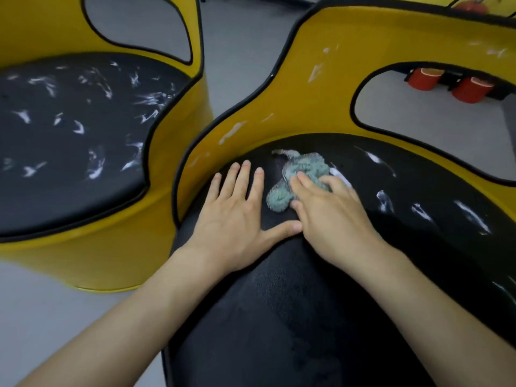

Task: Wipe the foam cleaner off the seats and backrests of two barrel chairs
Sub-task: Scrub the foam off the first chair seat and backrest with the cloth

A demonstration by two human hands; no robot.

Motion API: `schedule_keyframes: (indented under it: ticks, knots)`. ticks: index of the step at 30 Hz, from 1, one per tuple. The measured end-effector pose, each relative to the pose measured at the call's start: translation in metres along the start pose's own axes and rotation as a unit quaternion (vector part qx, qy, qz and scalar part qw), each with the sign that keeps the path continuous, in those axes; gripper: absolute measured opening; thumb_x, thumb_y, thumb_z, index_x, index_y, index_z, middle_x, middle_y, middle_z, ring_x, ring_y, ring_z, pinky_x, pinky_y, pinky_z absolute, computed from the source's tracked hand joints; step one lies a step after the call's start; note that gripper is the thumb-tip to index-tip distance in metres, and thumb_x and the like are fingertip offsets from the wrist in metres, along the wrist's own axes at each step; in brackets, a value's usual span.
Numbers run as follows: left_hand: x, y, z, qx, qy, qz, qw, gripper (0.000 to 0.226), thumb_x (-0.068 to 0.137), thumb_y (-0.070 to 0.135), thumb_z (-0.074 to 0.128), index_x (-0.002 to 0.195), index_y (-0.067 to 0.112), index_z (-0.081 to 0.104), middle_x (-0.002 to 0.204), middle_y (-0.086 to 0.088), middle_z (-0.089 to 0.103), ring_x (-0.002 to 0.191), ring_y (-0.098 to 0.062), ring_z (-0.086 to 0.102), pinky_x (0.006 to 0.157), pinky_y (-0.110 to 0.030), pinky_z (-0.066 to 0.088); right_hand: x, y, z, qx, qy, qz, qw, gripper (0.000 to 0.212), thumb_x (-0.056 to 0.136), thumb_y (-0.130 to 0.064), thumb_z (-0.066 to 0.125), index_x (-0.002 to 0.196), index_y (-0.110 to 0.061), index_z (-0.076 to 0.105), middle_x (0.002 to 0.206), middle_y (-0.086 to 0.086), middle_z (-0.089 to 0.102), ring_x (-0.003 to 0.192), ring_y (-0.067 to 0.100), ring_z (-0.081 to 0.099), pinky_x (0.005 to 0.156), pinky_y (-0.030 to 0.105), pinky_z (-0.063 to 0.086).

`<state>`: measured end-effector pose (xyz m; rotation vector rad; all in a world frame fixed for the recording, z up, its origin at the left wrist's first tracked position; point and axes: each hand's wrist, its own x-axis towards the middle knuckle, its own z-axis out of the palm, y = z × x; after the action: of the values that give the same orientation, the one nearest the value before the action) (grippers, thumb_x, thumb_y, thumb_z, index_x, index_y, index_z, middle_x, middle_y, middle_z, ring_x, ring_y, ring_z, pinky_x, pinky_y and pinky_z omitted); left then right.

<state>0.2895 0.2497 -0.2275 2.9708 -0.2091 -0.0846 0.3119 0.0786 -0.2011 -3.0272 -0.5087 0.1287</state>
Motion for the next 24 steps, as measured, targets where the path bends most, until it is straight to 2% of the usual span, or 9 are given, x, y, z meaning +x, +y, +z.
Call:
schedule_keyframes:
  ticks: [4, 9, 11, 14, 18, 24]
  knots:
    - [0.01, -0.001, -0.001, -0.004, 0.007, 0.01, 1.0, 0.125, 0.07, 0.099, 0.009, 0.164, 0.018, -0.003, 0.171, -0.008, -0.01, 0.157, -0.02, -0.013, 0.127, -0.045, -0.005, 0.044, 0.005, -0.001, -0.01, -0.008, -0.01, 1.0, 0.047, 0.108, -0.037, 0.029, 0.154, -0.027, 0.032, 0.164, -0.009, 0.027, 0.14, 0.026, 0.028, 0.11, 0.044, 0.028]
    - [0.008, -0.003, 0.003, -0.037, 0.046, 0.029, 0.998, 0.116, 0.076, 0.098, 0.018, 0.164, 0.024, 0.006, 0.171, -0.004, -0.004, 0.157, -0.016, -0.01, 0.127, -0.036, -0.007, 0.012, 0.007, -0.006, -0.007, -0.017, -0.024, 1.0, 0.046, 0.105, -0.042, 0.032, 0.15, -0.031, 0.035, 0.16, -0.015, 0.032, 0.137, 0.022, 0.03, 0.111, 0.041, 0.029]
    - [0.007, -0.004, 0.003, -0.056, 0.054, 0.034, 0.996, 0.114, 0.078, 0.098, 0.021, 0.164, 0.024, 0.012, 0.171, -0.003, 0.001, 0.157, -0.015, -0.007, 0.127, -0.034, -0.006, -0.007, 0.006, -0.003, -0.003, 0.0, -0.022, 1.0, 0.047, 0.104, -0.038, 0.034, 0.149, -0.029, 0.042, 0.156, -0.014, 0.041, 0.134, 0.021, 0.039, 0.106, 0.042, 0.038]
    - [0.009, -0.005, 0.001, -0.077, 0.033, 0.025, 0.996, 0.113, 0.08, 0.097, 0.025, 0.163, 0.021, 0.02, 0.171, -0.004, 0.009, 0.158, -0.017, 0.001, 0.127, -0.035, 0.001, -0.011, 0.007, -0.001, 0.002, 0.01, -0.004, 1.0, 0.053, 0.094, -0.039, 0.036, 0.136, -0.021, 0.062, 0.138, -0.007, 0.062, 0.117, 0.023, 0.058, 0.087, 0.041, 0.054]
    - [0.014, -0.004, 0.0, -0.075, -0.009, 0.02, 0.997, 0.11, 0.082, 0.093, 0.025, 0.16, 0.016, 0.03, 0.168, -0.009, 0.022, 0.156, -0.023, 0.015, 0.124, -0.04, 0.009, 0.006, 0.006, 0.001, 0.005, 0.012, -0.012, 1.0, 0.053, 0.093, -0.038, 0.036, 0.135, -0.02, 0.063, 0.137, -0.006, 0.063, 0.115, 0.024, 0.058, 0.083, 0.041, 0.054]
    - [0.017, -0.005, 0.006, -0.063, 0.005, 0.021, 0.998, 0.12, 0.079, 0.096, 0.028, 0.157, 0.006, 0.035, 0.165, -0.01, 0.028, 0.153, -0.026, 0.025, 0.12, -0.039, 0.016, 0.044, 0.004, 0.003, 0.011, 0.071, -0.01, 0.997, 0.054, 0.094, -0.035, 0.035, 0.134, -0.016, 0.065, 0.135, -0.002, 0.065, 0.115, 0.027, 0.06, 0.088, 0.047, 0.054]
